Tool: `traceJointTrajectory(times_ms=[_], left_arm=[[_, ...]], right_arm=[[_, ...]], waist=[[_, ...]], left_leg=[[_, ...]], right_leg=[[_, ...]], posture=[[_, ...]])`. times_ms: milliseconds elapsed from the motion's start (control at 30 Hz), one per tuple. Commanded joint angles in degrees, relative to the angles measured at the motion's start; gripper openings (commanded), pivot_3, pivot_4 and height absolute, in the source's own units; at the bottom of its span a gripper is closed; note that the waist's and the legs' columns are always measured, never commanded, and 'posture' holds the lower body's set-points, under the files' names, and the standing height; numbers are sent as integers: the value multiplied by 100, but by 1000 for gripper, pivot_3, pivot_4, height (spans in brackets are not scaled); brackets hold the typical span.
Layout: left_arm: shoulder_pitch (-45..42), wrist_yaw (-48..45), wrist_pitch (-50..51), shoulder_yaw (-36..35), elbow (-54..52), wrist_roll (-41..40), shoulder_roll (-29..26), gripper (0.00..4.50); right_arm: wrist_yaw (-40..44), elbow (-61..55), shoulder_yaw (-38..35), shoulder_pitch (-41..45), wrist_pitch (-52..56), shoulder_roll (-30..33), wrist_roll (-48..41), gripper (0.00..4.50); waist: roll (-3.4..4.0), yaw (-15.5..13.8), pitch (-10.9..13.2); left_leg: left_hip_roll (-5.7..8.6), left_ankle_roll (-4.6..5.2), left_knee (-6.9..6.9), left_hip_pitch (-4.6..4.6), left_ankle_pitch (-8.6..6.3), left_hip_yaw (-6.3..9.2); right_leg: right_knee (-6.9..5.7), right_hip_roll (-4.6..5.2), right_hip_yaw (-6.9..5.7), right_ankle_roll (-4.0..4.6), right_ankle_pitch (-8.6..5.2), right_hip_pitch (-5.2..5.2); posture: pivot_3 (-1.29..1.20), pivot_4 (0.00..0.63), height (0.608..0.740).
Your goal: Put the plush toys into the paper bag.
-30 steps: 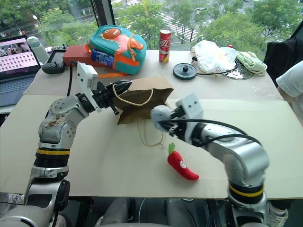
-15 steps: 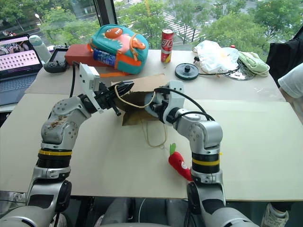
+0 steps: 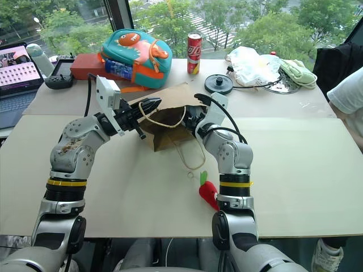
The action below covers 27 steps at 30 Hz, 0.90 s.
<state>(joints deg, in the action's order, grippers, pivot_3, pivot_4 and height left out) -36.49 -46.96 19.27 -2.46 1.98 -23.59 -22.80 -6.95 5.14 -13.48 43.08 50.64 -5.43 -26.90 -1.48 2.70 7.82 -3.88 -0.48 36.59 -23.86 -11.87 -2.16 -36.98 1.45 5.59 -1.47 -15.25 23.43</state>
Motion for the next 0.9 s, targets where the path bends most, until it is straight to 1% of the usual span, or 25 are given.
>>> traceJointTrajectory(times_ms=[33, 200, 300, 367, 467, 500, 567, 733, 800, 900], left_arm=[[-127, -10, -126, -48, -113, -22, -33, 0], [-107, 29, -126, -60, -124, -27, -15, 0], [-106, 64, -114, -77, -128, -47, 4, 0], [-110, 79, -110, -70, -139, -50, 14, 0], [-119, 89, -113, -65, -132, -50, 25, 0], [-117, 86, -118, -64, -127, -50, 29, 0], [-117, 84, -124, -62, -120, -52, 38, 0], [-109, 68, -154, -49, -75, -62, 42, 0], [-105, 44, -152, -46, -64, -67, 35, 0], [-70, 1, -153, -38, -74, -71, 22, 0]], right_arm=[[10, -298, 247, 278, -79, -502, -207, 4446], [3, -588, 425, 143, 161, -255, -300, 4446], [101, -1072, 387, 4, 539, -15, -493, 4446], [269, -1501, 343, -118, 861, 327, -629, 4446], [866, -2194, 486, -440, 1385, 1274, -780, 4446], [1282, -2555, 593, -679, 1560, 1803, -923, 4446], [1925, -3076, 639, -1098, 1798, 2551, -1270, 4446], [3408, -4234, 619, -2490, 1696, 4409, -1646, 4446], [3760, -4572, 585, -3014, 1639, 4840, -1779, 4446], [3766, -4768, 628, -3420, 1556, 5000, -1738, 4446]], waist=[[0, 7, 0], [1, -3, 1], [1, -10, 1], [1, -16, 1], [1, -65, 1], [1, -87, 1], [3, -140, 2], [9, -147, 4], [9, -145, 4], [7, -95, 5]], left_leg=[[0, 0, -1, 0, 0, 0], [1, 0, -1, 0, 0, 0], [1, 0, -1, -2, 0, 0], [0, 0, -1, -5, 0, 1], [3, 0, -2, -14, 0, 5], [5, 0, 0, -20, 0, 6], [12, 0, 1, -28, 0, 8], [12, 10, -1, -33, -6, 11], [12, 10, -2, -31, -6, 14], [11, 10, 5, -20, -5, 16]], right_leg=[[0, 0, 0, 0, 0, 2], [0, 1, 1, 0, 0, 3], [0, 1, 1, 0, 0, 3], [-1, 1, 0, 0, 0, 3], [1, 4, -2, 0, 0, 2], [3, 5, -3, -1, 0, 2], [17, 11, -3, -3, -1, 2], [42, 4, 2, -7, -5, 6], [41, 2, 2, -8, -7, 5], [35, -2, 6, -9, -8, -7]], posture=[[0, 150, 733], [0, 150, 733], [0, 150, 733], [0, 150, 733], [0, 150, 733], [0, 150, 733], [0, 150, 733], [0, 150, 733], [0, 150, 733], [0, 150, 733]])
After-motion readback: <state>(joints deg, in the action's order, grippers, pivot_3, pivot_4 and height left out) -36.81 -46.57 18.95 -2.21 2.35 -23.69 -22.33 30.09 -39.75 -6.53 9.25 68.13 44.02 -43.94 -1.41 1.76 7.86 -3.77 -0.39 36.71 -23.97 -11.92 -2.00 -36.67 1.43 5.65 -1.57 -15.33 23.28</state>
